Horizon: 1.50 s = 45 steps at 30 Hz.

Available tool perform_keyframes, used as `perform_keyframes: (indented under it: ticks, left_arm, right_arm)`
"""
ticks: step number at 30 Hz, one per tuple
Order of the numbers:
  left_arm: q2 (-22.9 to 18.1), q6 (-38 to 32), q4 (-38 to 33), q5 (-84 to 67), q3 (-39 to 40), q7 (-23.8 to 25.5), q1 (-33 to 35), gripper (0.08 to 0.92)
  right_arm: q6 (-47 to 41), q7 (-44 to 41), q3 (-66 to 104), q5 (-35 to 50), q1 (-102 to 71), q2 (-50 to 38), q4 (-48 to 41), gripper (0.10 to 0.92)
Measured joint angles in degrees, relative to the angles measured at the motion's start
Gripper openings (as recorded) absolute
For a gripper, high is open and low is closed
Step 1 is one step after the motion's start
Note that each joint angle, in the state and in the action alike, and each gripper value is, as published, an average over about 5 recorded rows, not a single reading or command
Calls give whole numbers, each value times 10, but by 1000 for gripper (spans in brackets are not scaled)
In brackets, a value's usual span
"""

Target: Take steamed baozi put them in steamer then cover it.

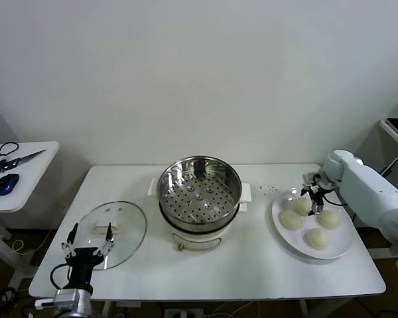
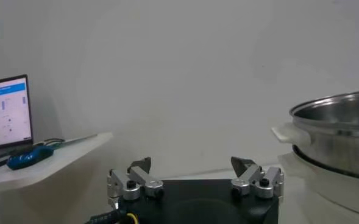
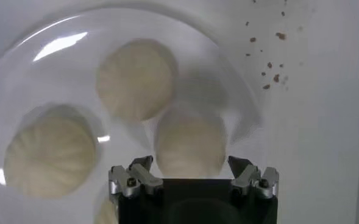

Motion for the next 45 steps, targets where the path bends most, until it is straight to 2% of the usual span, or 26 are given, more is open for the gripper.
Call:
perform_keyframes:
  ticks: [4,10,19,30,38,45]
  left_arm:
    - [0,1,0,1,0,-1,0,823]
    - [-1,2,1,1,0,-1,0,823]
    - [0,2,0,1,1,-2,4,823]
    - [1,1,-5,-2,0,-2,13,823]
    - [1,6,-13,-14,6,2,22,823]
    - [3,12,-16,-34,6,3,30,823]
  right_arm:
    - [2,-4,-2,-2,2,5,-7,703]
    - [4,-9,-4,-2,7,8,-12,674]
    - [10,-19,-27,18,28,-4,9,677]
    - [39,-41,-133,104,133,-19,96,679]
    - [91,-52,-229,160,252,18,149,679]
    - [146,-52,-269,161,314,83,188,679]
